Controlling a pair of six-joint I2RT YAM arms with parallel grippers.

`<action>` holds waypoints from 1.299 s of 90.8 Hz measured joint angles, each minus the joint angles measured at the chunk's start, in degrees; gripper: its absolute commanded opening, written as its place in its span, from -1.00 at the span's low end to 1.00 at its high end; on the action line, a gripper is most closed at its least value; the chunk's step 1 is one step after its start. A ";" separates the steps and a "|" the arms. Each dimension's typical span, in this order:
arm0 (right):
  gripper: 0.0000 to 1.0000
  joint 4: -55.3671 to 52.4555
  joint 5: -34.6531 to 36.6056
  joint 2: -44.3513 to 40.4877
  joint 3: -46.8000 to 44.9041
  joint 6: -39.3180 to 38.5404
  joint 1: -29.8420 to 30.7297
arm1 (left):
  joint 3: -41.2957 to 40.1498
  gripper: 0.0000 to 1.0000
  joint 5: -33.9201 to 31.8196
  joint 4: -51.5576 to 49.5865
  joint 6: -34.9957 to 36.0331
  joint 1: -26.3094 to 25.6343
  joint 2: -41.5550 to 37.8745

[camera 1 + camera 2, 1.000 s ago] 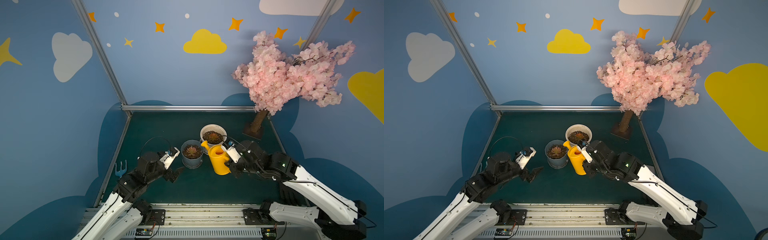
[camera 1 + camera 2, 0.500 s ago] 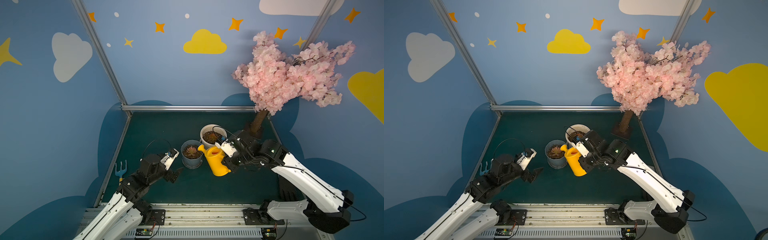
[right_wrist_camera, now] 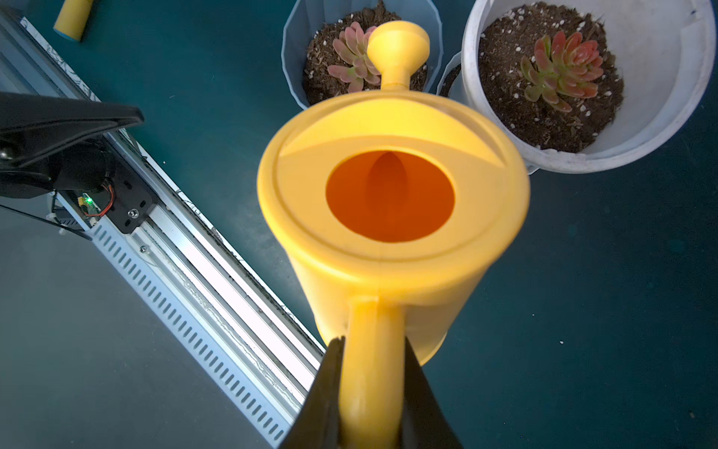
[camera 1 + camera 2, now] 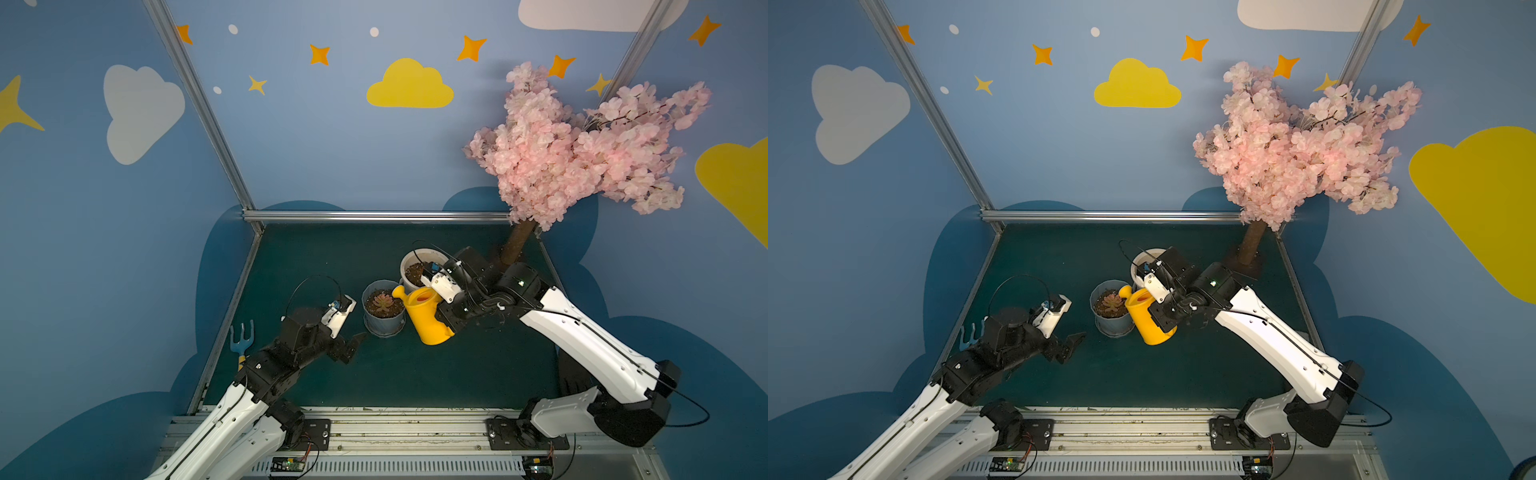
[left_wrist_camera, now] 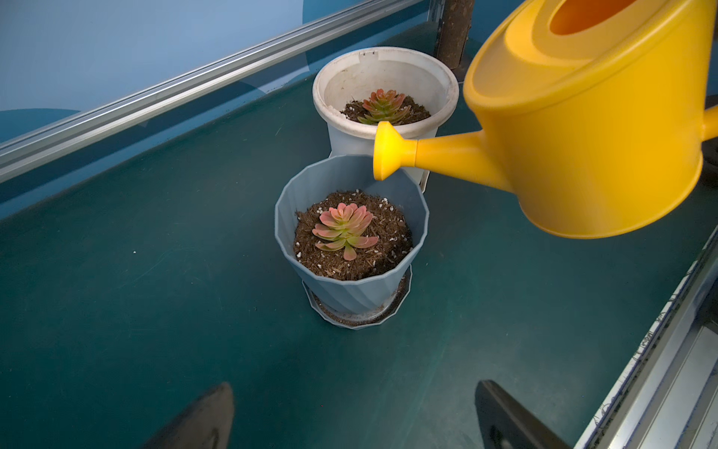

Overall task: Water the succulent around the soil edge
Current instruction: Water the soil of the potted plant with water.

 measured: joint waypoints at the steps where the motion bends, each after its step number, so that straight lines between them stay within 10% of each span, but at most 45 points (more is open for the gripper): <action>1: -1.00 -0.02 0.00 0.15 0.09 -0.04 -0.02 | 0.00 1.00 0.00 0.02 -0.02 0.00 0.00; 118: -1.00 -3.78 -6.78 14.25 14.03 -2.08 -3.28 | -0.07 1.00 -0.83 0.22 -1.40 0.83 0.33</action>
